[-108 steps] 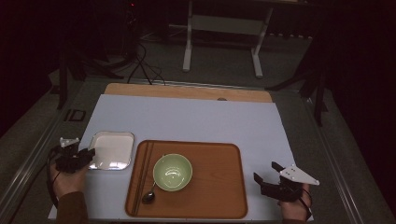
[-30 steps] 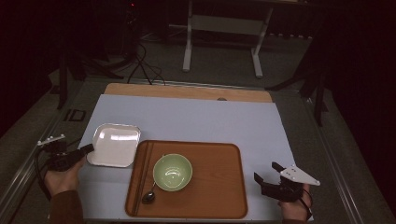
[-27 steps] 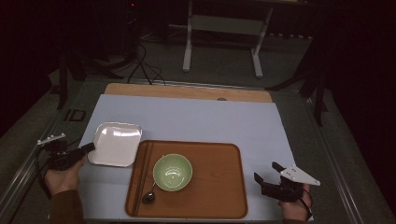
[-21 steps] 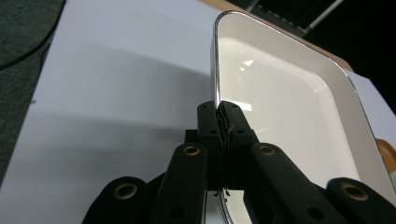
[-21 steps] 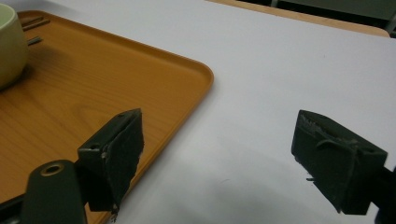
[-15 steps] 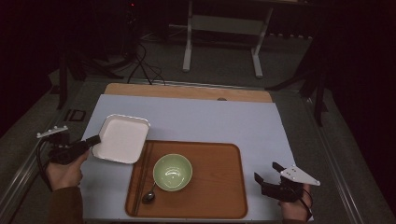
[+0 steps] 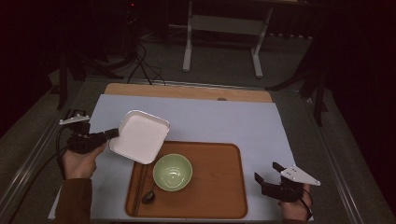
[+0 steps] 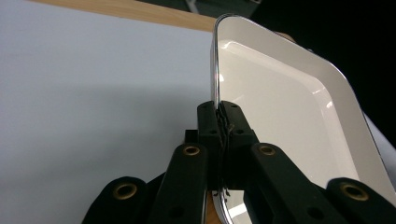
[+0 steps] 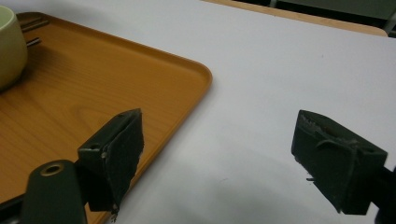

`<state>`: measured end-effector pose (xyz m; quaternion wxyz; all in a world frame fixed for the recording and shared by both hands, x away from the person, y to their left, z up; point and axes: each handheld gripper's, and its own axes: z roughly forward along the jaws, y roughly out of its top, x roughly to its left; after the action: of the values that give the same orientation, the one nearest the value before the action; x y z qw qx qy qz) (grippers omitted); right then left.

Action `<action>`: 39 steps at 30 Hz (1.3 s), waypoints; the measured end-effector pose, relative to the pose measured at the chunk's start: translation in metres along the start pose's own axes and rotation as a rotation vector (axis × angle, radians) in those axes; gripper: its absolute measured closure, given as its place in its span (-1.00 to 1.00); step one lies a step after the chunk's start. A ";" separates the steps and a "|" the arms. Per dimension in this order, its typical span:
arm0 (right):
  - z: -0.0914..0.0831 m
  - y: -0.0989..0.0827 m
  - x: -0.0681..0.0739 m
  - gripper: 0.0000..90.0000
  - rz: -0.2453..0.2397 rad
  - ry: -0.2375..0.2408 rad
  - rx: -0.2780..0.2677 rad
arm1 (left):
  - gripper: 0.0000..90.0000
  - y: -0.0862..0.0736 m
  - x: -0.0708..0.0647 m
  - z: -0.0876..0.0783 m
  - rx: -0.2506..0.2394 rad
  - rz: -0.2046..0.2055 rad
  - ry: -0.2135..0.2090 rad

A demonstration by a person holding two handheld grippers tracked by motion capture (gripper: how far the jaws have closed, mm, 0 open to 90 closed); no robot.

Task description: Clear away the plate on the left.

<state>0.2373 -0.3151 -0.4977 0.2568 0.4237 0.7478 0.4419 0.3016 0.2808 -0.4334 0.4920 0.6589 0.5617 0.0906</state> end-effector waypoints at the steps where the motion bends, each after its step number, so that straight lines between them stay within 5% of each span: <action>1: 0.000 0.000 0.000 -0.63 0.000 0.000 0.000 | 0.97 0.001 -0.001 0.001 0.001 0.008 -0.011; 39: 0.000 0.000 0.000 -0.63 0.002 0.001 0.000 | 0.97 0.036 -0.070 0.056 0.121 0.259 -0.237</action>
<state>0.2373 -0.3155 -0.4974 0.2561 0.4240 0.7476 0.4425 0.3380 0.1963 -0.4045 0.4985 0.7600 0.4149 0.0410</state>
